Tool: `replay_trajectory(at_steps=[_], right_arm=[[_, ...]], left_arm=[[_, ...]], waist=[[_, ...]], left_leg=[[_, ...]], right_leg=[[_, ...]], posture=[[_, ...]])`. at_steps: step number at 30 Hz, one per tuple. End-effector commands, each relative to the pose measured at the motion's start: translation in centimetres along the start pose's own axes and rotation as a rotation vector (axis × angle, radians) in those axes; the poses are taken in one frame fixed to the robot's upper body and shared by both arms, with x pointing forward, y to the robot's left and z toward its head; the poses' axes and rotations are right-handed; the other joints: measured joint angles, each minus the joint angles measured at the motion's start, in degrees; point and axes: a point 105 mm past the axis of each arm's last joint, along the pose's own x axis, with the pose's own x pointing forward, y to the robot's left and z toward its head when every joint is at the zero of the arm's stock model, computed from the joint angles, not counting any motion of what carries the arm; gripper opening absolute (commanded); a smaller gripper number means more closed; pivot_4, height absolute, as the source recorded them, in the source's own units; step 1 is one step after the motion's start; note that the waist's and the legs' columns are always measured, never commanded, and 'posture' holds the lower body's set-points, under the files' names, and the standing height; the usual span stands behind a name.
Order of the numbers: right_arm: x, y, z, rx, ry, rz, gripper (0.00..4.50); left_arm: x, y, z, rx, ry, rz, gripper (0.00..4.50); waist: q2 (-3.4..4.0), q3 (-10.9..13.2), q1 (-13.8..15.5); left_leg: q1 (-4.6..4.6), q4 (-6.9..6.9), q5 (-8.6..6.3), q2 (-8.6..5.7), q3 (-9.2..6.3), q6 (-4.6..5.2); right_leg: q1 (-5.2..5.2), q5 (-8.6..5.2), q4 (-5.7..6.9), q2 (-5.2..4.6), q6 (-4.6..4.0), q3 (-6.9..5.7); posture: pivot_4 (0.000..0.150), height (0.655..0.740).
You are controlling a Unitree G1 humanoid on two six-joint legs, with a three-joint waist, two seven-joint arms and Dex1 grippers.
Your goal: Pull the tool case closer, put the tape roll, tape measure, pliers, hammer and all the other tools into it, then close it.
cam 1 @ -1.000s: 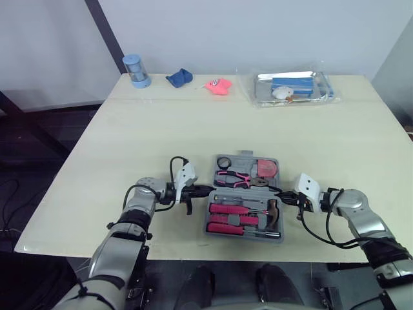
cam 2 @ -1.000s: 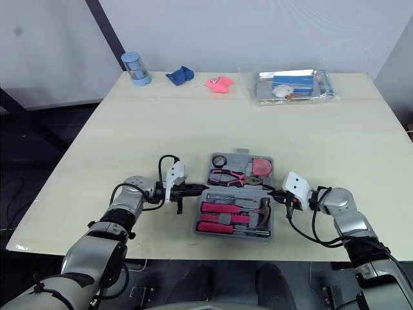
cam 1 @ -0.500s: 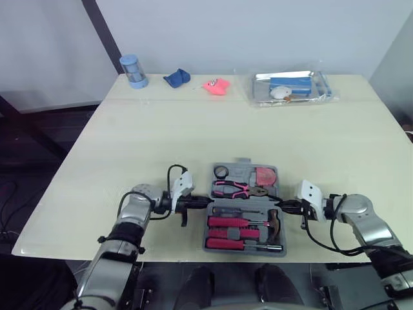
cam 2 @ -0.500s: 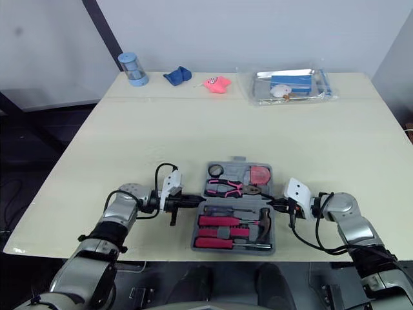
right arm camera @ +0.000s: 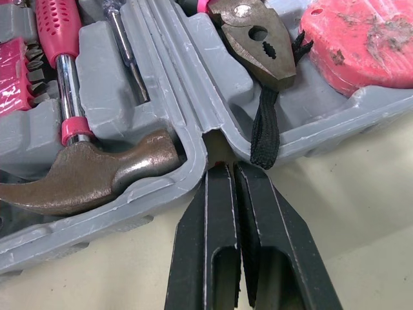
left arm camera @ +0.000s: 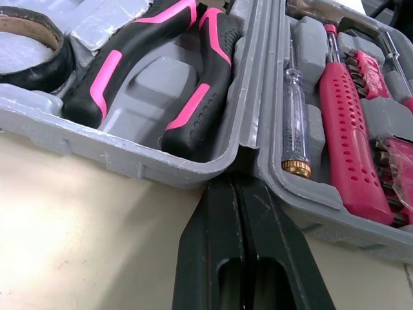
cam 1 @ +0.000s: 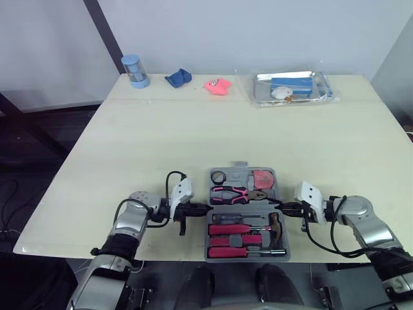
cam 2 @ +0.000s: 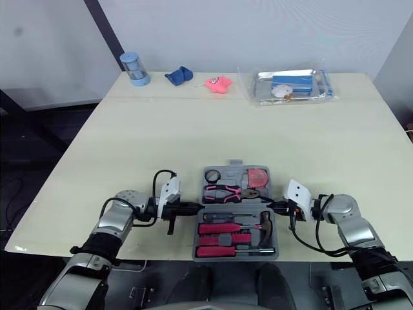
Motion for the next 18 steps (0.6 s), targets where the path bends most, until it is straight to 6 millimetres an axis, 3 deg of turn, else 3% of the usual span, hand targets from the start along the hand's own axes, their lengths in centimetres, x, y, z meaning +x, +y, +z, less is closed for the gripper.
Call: replay_trajectory(at_steps=[1,18], right_arm=[[0.3,1.0,1.6,-0.035,-0.054,0.062,0.13],[0.1,-0.8,1.8,-0.094,-0.063,-0.048,0.13]], left_arm=[[0.5,0.9,0.5,0.019,-0.019,0.042,0.0],[0.7,0.5,0.1,0.024,-0.019,0.024,0.0]], waist=[[0.0,0.0,0.0],[0.0,0.0,0.0]], left_leg=[[0.0,0.0,0.0,0.0,0.0,0.0],[0.02,0.02,0.0,0.0,-0.01,0.0]], right_leg=[[0.0,0.0,0.0,0.0,0.0,0.0],[0.01,0.0,0.04,0.0,0.0,-0.01]], posture=[[0.15,0.74],[0.15,0.74]])
